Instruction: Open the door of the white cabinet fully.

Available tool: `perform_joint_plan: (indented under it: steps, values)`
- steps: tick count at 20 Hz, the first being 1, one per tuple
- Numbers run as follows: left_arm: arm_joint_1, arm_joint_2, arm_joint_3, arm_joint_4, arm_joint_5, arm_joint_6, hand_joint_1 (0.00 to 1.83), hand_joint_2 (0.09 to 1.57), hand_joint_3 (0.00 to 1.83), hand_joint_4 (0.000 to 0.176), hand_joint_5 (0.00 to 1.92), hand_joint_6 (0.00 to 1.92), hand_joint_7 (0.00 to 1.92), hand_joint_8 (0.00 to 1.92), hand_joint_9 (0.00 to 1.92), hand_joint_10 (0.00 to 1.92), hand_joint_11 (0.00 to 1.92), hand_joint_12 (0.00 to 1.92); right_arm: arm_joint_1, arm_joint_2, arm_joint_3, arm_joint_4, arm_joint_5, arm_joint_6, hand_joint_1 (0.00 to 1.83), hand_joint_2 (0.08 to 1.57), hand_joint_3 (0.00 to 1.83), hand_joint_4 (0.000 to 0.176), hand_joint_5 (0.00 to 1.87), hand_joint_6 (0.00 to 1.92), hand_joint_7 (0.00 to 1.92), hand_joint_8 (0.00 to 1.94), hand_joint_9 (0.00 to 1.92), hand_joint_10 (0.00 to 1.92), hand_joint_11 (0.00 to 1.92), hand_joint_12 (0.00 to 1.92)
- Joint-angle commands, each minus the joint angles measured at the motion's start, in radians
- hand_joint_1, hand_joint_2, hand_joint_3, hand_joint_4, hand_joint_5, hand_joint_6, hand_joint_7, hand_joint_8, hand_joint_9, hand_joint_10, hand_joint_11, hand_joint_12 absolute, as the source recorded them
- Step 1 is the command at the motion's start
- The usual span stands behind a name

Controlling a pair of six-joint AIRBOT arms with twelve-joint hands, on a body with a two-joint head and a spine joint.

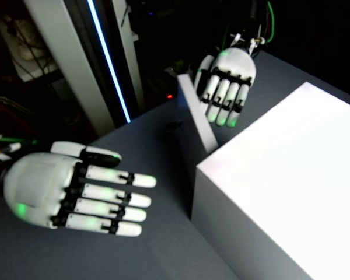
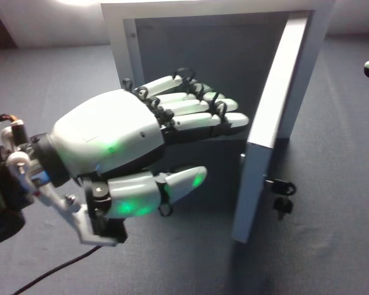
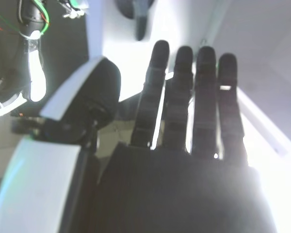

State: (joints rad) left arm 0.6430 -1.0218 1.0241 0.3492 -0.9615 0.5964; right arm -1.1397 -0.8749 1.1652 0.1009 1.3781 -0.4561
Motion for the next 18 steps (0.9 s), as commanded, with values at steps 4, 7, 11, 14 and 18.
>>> perform_joint_plan:
  steps: [4, 7, 11, 14, 18]
  values:
    - [-0.046, -0.045, 0.012, 0.031, -0.094, -0.026, 0.32, 1.57, 0.21, 0.0, 0.29, 0.0, 0.28, 0.0, 0.27, 0.0, 0.0, 0.68, 0.004, -0.005, 0.009, 0.028, 0.123, 0.008, 0.28, 1.4, 0.0, 0.071, 0.29, 0.0, 0.44, 0.0, 0.39, 0.0, 0.3, 0.02]
    - [-0.064, -0.082, 0.025, 0.049, -0.081, -0.034, 0.37, 1.57, 0.18, 0.0, 0.28, 0.0, 0.26, 0.0, 0.24, 0.0, 0.06, 0.45, 0.004, -0.006, 0.011, 0.028, 0.123, 0.008, 0.3, 1.41, 0.0, 0.072, 0.3, 0.0, 0.44, 0.0, 0.37, 0.0, 0.3, 0.02]
    - [-0.081, -0.119, 0.042, 0.06, -0.071, -0.037, 0.5, 1.57, 0.19, 0.0, 0.25, 0.0, 0.25, 0.0, 0.23, 0.0, 0.14, 0.34, 0.004, -0.008, 0.012, 0.028, 0.123, 0.009, 0.3, 1.4, 0.0, 0.057, 0.3, 0.0, 0.45, 0.0, 0.38, 0.01, 0.31, 0.02]
    - [-0.089, -0.136, 0.049, 0.063, -0.066, -0.037, 0.41, 1.57, 0.26, 0.0, 0.23, 0.0, 0.24, 0.0, 0.23, 0.0, 0.16, 0.28, 0.004, -0.009, 0.013, 0.028, 0.123, 0.009, 0.28, 1.39, 0.0, 0.063, 0.31, 0.0, 0.46, 0.0, 0.39, 0.0, 0.28, 0.0]
    - [-0.104, -0.168, 0.064, 0.068, -0.061, -0.037, 0.51, 1.56, 0.07, 0.0, 0.2, 0.0, 0.2, 0.0, 0.19, 0.0, 0.09, 0.23, 0.004, -0.01, 0.016, 0.027, 0.123, 0.009, 0.29, 1.39, 0.0, 0.059, 0.3, 0.0, 0.44, 0.0, 0.37, 0.0, 0.3, 0.01]
